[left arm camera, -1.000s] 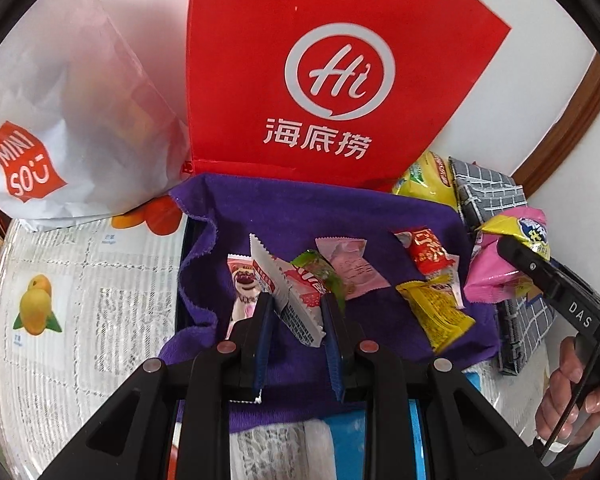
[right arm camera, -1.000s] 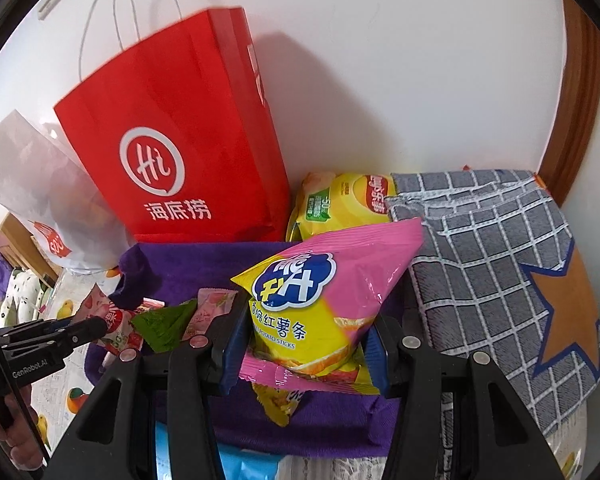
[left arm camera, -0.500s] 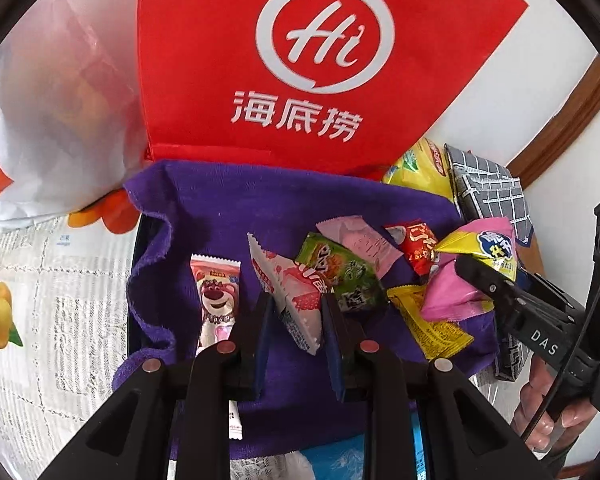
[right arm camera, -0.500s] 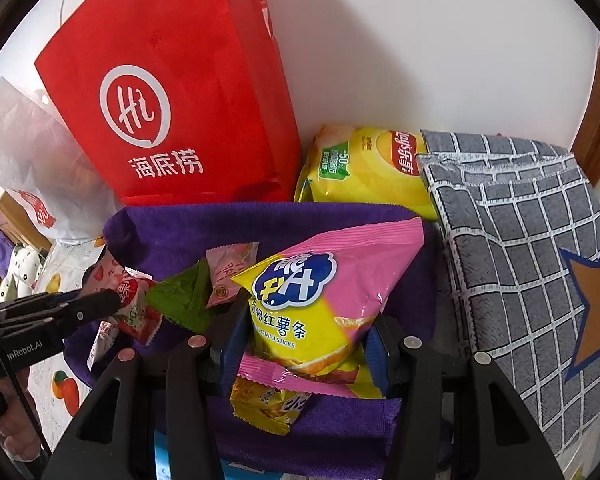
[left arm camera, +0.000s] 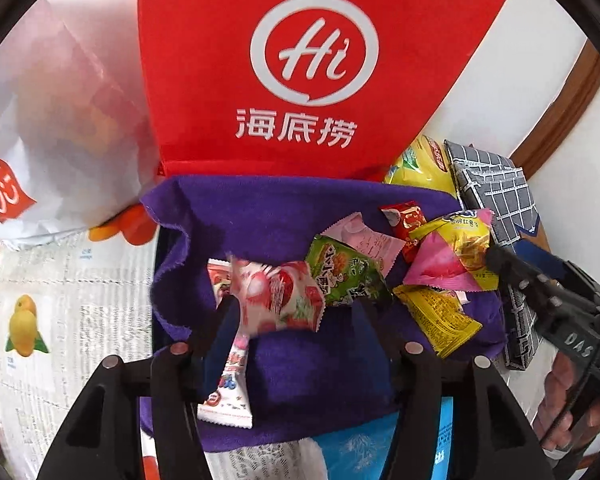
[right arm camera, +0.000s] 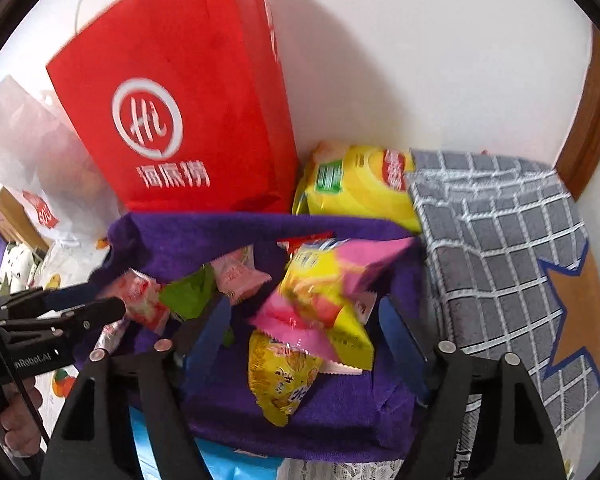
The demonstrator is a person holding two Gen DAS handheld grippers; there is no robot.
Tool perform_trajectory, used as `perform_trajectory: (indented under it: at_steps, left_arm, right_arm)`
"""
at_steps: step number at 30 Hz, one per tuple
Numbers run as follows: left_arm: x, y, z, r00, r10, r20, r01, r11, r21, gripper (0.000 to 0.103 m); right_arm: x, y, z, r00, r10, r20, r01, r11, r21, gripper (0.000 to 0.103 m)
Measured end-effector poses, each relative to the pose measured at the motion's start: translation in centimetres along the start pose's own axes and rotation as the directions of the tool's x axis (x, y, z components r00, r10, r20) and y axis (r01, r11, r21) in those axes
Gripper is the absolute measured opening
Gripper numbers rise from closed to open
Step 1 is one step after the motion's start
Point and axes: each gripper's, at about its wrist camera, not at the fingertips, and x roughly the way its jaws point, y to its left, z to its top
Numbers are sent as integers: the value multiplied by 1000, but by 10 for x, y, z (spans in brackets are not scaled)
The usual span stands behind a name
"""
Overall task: Organize snacks
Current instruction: 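Open both tools to drop the strawberry pack and chip bag onto the towel, then move the right tool to the pink cookie packet and grasp it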
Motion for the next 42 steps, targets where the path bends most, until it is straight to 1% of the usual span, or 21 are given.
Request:
perform_trajectory:
  at_steps: [3,8,12,14,16,19,21,25,28,30,31,33,36,42]
  left_arm:
    - [-12,-2,-1,1000,8,18,-8,1000,12,59]
    - [-32,-7,-7,999,11,44,-12,1000,24,59]
    - [-50,-14,-17,998,21,65,-24,998,50,59]
    - [-65,-16,-25,996,22,89,-28,998,61,59]
    - [-76,-19,-32,994,32,107,-39,997,68,59]
    - [-95,-24,-47,990,50,129,-62,994,85,59]
    - [-106,-24,-57,990,49,134,-60,995,78,59]
    - [-123,-20,-76,990,27,137,-34,998,52,59]
    - [-131,-21,-90,990,45,131,-52,997,53,59]
    - [-137,-17,-98,990,45,132,-50,998,38,59]
    - [-141,-15,-103,990,32,134,-37,999,34,59]
    - [-147,-12,-110,990,28,136,-32,999,31,59]
    - [-153,-8,-122,991,39,131,-42,999,24,59]
    - [-163,-2,-144,991,30,132,-34,999,26,59]
  right_arm:
    - [-13,0,0,1000,19,12,-19,1000,16,80]
    - [-34,1,-6,999,-44,23,44,999,2,80]
    - [-54,-4,-16,997,-63,47,62,998,24,80]
    - [-64,-4,-23,995,-84,52,83,996,23,80]
    - [-77,-3,-33,993,-95,74,95,995,11,80]
    - [-91,-3,-45,992,-88,87,87,996,13,80]
    - [-101,-2,-56,992,-86,97,85,996,18,80]
    - [-118,2,-77,988,-101,116,100,995,15,80]
    - [-127,3,-93,985,-126,119,123,992,26,80]
    - [-131,2,-104,987,-119,105,115,992,42,80]
    - [-132,2,-108,989,-114,94,110,993,42,79]
    - [-133,2,-119,993,-102,62,100,994,42,72]
    - [-133,3,-134,995,-89,34,88,995,41,72]
    - [-132,19,-166,999,-53,-12,53,998,17,71]
